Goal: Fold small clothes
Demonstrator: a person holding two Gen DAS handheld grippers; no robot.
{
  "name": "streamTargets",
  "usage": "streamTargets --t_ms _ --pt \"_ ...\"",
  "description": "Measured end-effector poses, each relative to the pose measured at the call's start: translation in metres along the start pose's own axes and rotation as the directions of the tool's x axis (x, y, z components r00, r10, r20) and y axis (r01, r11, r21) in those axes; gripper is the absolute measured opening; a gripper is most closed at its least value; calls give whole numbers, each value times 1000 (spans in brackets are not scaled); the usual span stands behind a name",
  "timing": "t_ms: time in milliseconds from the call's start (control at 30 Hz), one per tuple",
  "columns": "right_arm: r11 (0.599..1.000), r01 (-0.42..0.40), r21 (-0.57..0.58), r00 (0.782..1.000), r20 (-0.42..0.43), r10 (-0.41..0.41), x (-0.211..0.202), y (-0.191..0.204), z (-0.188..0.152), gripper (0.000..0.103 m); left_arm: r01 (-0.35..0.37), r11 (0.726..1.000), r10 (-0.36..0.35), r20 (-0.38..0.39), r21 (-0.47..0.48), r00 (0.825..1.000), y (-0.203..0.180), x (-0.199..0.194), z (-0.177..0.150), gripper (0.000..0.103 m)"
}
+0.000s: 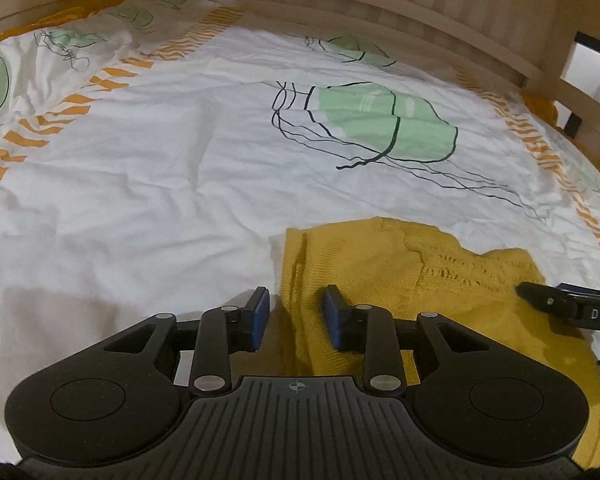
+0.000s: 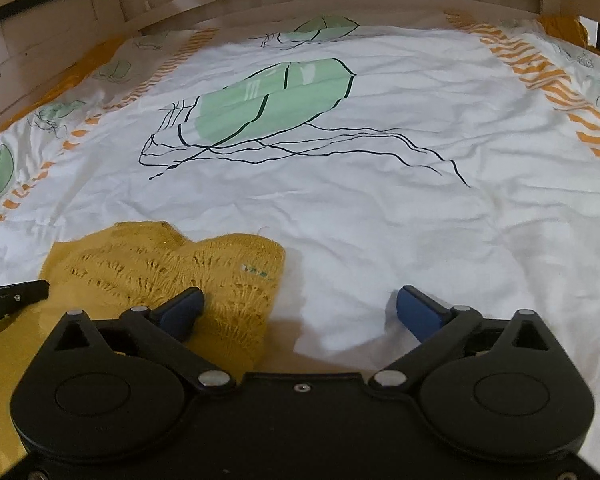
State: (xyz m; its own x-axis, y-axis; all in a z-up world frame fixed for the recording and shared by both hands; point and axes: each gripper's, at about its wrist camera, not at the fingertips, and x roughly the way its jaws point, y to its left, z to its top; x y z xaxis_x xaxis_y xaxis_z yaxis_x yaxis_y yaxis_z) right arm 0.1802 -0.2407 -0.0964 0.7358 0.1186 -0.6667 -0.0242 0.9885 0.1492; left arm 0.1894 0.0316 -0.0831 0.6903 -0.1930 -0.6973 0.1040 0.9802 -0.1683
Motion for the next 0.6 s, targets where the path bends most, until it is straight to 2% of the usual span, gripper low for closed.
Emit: streamTargets --t_ms 400,600 --pt "1000 9 -10 1000 2 -9 11 2 10 103 -30 1000 30 19 7 999 -2 -1 -4 34" --pt "1000 -20 -12 997 79 21 -10 7 14 102 -29 1000 29 21 -3 999 0 -2 -6 36"
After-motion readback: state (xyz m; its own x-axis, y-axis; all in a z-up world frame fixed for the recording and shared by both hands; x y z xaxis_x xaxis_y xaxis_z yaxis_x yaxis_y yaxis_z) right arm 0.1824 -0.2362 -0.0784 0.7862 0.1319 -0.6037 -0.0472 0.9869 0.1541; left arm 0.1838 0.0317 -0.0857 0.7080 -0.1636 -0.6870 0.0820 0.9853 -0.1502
